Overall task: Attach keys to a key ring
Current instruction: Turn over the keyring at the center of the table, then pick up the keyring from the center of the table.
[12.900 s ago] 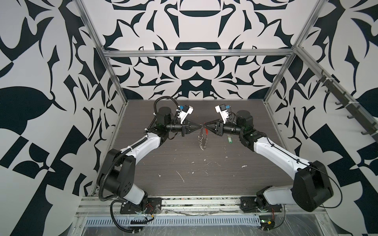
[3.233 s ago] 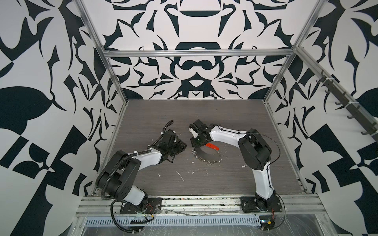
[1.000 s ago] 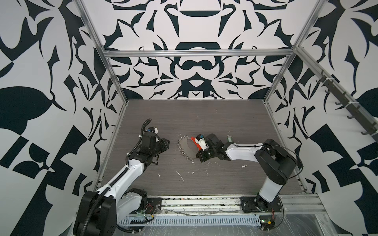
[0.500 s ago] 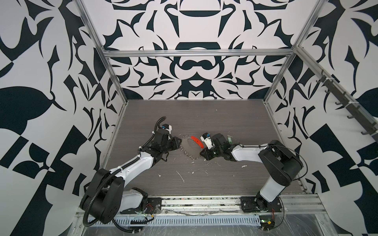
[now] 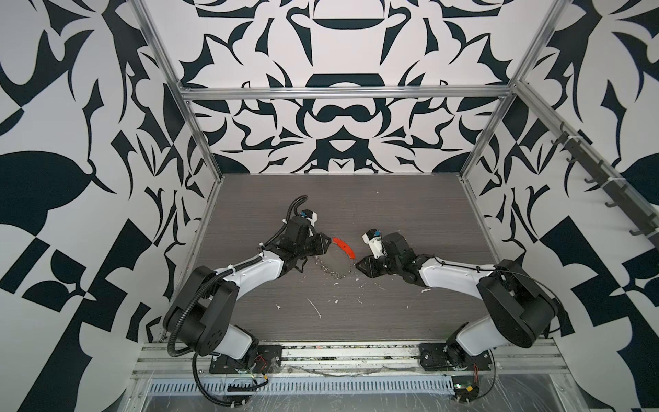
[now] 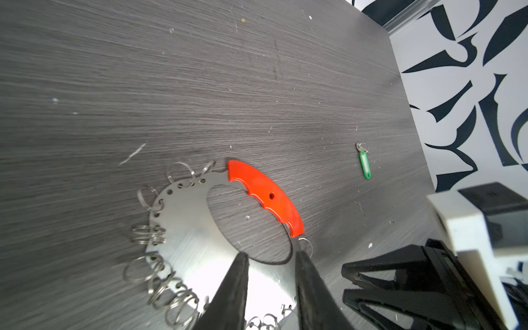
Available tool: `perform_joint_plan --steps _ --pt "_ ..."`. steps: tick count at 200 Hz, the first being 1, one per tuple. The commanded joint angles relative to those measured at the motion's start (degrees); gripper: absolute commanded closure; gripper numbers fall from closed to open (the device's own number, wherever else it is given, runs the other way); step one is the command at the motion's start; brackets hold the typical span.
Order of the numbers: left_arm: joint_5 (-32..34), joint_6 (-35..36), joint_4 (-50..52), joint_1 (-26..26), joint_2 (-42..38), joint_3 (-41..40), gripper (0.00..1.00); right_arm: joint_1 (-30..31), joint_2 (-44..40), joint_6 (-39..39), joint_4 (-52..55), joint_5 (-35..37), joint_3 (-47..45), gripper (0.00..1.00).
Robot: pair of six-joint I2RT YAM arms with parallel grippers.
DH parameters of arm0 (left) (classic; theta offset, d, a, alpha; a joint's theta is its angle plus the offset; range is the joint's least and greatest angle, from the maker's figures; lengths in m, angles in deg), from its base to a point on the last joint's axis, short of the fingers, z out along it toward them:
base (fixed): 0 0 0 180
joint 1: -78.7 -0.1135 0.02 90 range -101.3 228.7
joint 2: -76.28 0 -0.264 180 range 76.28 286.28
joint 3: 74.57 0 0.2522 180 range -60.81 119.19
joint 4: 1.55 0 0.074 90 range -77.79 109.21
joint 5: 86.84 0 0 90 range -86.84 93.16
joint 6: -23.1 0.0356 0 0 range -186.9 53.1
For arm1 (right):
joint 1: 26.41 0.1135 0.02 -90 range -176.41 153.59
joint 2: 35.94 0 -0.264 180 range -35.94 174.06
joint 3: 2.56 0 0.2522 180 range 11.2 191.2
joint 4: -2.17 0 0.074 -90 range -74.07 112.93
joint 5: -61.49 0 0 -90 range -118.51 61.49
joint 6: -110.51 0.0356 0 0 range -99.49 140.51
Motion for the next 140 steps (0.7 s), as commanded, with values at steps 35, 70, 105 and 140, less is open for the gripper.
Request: perform_joint_plan --steps 35,70,105,140 --pt "-0.3 -1.5 -0.8 0.0 -0.7 0.1 0.68 1.3 4.3 4.7 0.4 -0.3 1.8 0.69" --pt "0.6 -1.5 -0.8 0.0 -1.8 -1.0 0.68 2.9 7.3 4.3 0.7 0.3 4.0 0.74" --pt "0.6 -1.4 -0.7 0.0 -2.1 -1.4 0.68 3.5 8.2 4.4 0.8 1.0 5.0 0.76" --pt "0.8 -1.4 -0.9 0.0 -2.1 -1.4 0.68 4.0 8.6 3.7 2.2 1.7 6.1 0.92"
